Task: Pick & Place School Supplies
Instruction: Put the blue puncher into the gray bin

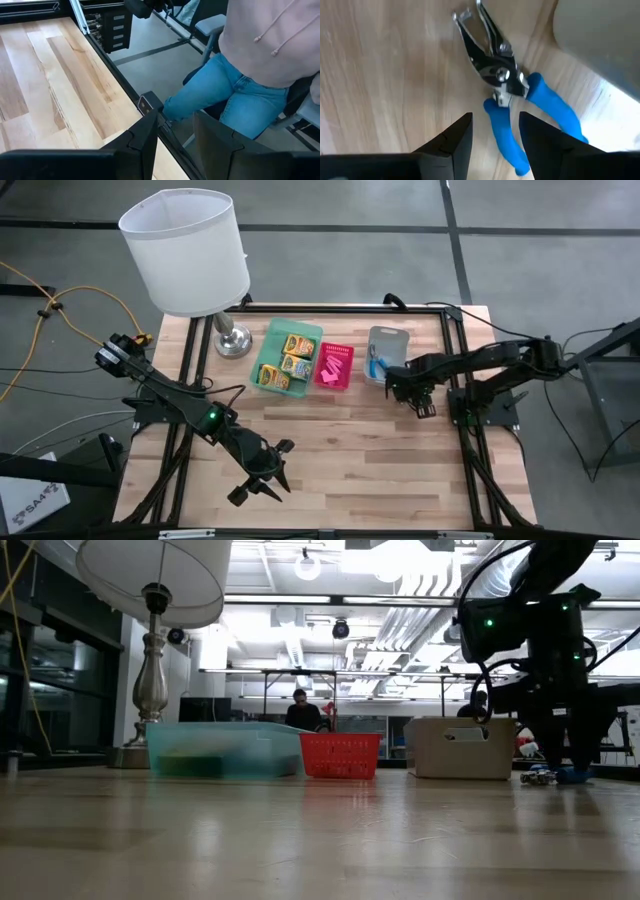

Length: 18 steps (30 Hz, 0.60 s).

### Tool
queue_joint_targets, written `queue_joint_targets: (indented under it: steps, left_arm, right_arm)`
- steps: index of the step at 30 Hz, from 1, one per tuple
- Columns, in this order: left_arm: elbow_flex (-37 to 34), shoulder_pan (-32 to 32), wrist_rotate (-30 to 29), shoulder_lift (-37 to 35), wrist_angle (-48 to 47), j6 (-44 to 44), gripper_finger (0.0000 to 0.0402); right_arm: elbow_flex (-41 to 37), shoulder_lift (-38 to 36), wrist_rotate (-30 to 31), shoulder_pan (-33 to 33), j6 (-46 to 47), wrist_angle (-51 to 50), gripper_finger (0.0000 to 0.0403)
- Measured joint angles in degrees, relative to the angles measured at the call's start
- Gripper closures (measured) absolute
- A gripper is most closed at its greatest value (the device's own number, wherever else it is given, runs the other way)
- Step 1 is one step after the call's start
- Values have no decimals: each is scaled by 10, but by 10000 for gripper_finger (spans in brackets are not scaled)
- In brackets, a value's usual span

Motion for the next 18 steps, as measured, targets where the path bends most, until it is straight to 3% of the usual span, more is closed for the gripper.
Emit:
queue_joint_targets:
  steps: [18]
  left_arm:
    - [0,0,0,0,2,0,280]
  right_arm:
    - [-4,0,-18,-31,1,20,250]
